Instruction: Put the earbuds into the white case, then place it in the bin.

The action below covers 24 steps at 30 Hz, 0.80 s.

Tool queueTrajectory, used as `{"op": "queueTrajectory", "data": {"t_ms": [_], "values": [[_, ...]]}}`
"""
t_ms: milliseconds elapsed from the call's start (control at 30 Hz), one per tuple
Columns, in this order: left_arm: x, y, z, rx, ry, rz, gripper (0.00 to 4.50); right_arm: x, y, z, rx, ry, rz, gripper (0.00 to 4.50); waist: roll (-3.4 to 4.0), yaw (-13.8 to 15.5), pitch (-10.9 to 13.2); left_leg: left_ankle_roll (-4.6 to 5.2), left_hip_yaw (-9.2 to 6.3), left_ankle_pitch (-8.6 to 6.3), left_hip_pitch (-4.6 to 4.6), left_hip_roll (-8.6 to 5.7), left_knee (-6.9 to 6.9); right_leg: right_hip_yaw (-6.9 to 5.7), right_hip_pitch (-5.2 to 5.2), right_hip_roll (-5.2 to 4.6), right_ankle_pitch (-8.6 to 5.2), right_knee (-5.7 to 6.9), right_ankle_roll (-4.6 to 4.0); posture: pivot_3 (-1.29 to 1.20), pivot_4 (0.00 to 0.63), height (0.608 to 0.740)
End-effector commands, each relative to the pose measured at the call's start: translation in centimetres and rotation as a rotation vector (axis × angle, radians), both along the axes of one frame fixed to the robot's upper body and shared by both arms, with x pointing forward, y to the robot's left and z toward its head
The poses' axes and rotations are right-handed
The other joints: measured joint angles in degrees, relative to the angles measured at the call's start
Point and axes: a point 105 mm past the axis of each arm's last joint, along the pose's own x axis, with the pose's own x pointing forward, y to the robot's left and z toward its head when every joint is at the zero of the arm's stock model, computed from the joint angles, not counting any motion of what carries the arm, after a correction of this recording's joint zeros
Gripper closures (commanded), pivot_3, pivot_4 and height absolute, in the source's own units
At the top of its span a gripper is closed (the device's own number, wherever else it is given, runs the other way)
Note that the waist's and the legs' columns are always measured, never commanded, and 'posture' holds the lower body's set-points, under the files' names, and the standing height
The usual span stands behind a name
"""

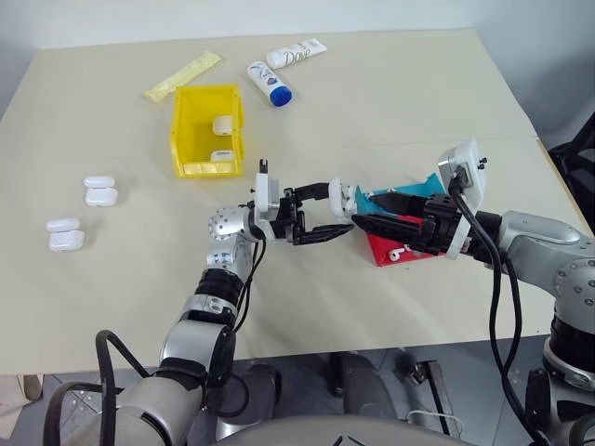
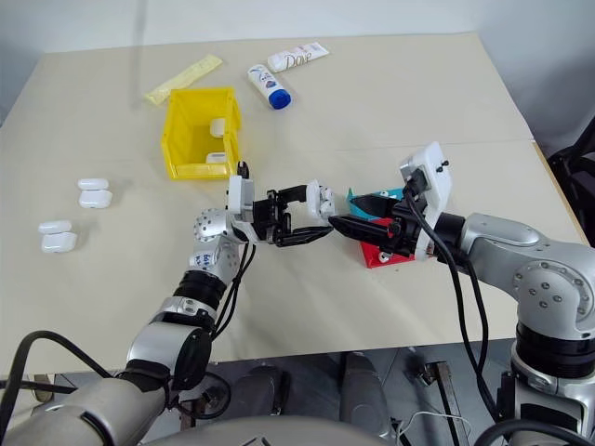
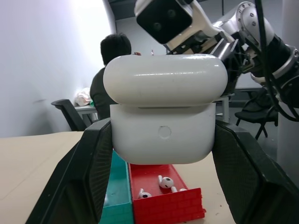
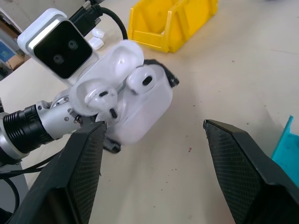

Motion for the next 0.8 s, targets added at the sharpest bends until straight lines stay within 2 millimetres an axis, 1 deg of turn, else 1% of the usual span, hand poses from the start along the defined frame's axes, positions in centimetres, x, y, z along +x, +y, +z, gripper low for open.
{"op": "queueTrajectory", "data": {"t_ms": [33,200,533,800], "values": [[0.4,0.1,1.6,-0.049,-0.044,0.016,1.71,-0.3,0.1,0.8,-0.018,-0.041,0.006,1.05,0.0,0.1,0.0,0.0,0.0,0.0,0.0,0.0,0.0,0.0,0.0,0.0,0.0,0.0,0.0,0.0,0.15,0.74],[0.5,0.2,1.6,-0.055,-0.035,0.016,1.71,-0.3,0.2,1.0,-0.033,-0.053,0.005,1.05,0.0,0.1,0.0,0.0,0.0,0.0,0.0,0.0,0.01,0.0,0.0,0.0,0.0,0.0,0.0,0.0,0.15,0.74],[-0.2,0.8,1.2,-0.064,0.01,-0.035,1.71,0.7,0.2,2.7,-0.1,-0.158,-0.066,1.05,0.0,0.0,0.0,0.0,0.0,0.0,0.0,0.0,0.01,0.0,0.0,0.0,0.0,-0.01,0.01,0.0,0.15,0.74],[-0.2,1.0,1.4,-0.082,0.026,-0.046,1.71,1.1,0.7,2.6,-0.148,-0.186,-0.115,1.05,0.0,0.1,0.0,0.0,-0.01,0.0,-0.01,0.0,0.01,0.0,0.0,-0.01,0.0,-0.01,0.01,0.0,0.15,0.74]]}}
